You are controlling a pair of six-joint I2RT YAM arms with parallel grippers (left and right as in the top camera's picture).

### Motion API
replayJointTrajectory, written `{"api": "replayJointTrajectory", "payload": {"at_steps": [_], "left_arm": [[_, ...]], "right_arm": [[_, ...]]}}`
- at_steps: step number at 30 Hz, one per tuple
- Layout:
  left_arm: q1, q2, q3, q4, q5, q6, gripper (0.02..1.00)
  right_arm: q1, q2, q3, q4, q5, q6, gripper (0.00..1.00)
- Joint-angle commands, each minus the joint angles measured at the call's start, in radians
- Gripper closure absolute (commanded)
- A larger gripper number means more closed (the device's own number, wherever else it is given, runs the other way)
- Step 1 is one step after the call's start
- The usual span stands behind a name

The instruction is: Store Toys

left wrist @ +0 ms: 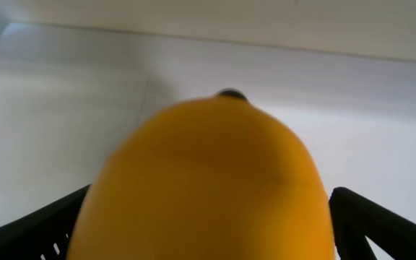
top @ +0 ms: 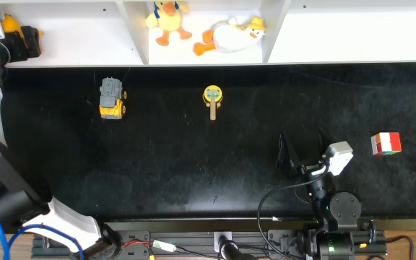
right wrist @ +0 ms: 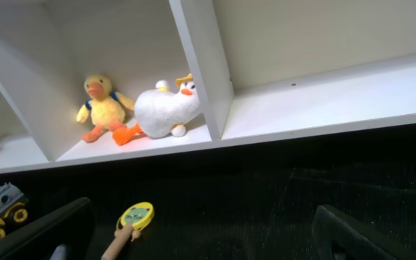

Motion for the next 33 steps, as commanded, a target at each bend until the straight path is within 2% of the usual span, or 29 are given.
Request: {"api": "replayJointTrajectory", "payload": {"at_steps": [1, 7, 10, 15, 20, 25, 28, 33], "left_arm": [[-0.009, -0.103, 0.013, -0.038, 0.003, -0.008, 0.02], [-0.009, -0.222, 0.013, -0.198, -0.015, 0.0, 0.023], [-0.009, -0.267, 0.013, -0.32, -0.075, -0.001, 0.02], [-0.009, -0.316, 0.013, -0.53, -0.125, -0.002, 0.02], [-0.018, -0.362, -0.023, -0.692, -0.132, -0.008, 0.02], [-0.064, -0.438, -0.166, -0.674, -0.131, -0.027, 0.02], [-0.105, -0.488, -0.291, -0.597, -0.095, -0.043, 0.02], [-0.249, -0.536, -0.496, -0.436, -0.11, -0.074, 0.02]], "right_arm": [[0.008, -0.008, -0.013, 0.006, 0.004, 0.008, 0.005], [0.008, -0.008, -0.013, 0.006, 0.004, 0.008, 0.005], [0.008, -0.008, -0.013, 0.006, 0.004, 0.008, 0.005], [0.008, -0.008, -0.013, 0.006, 0.004, 0.008, 0.005], [0.008, -0.008, -0.013, 0.006, 0.004, 0.008, 0.007], [0.008, -0.008, -0.013, 0.006, 0.004, 0.008, 0.005], [0.008, -0.008, -0.013, 0.006, 0.004, 0.008, 0.005], [0.008, -0.008, -0.013, 0.006, 0.005, 0.008, 0.005]]}}
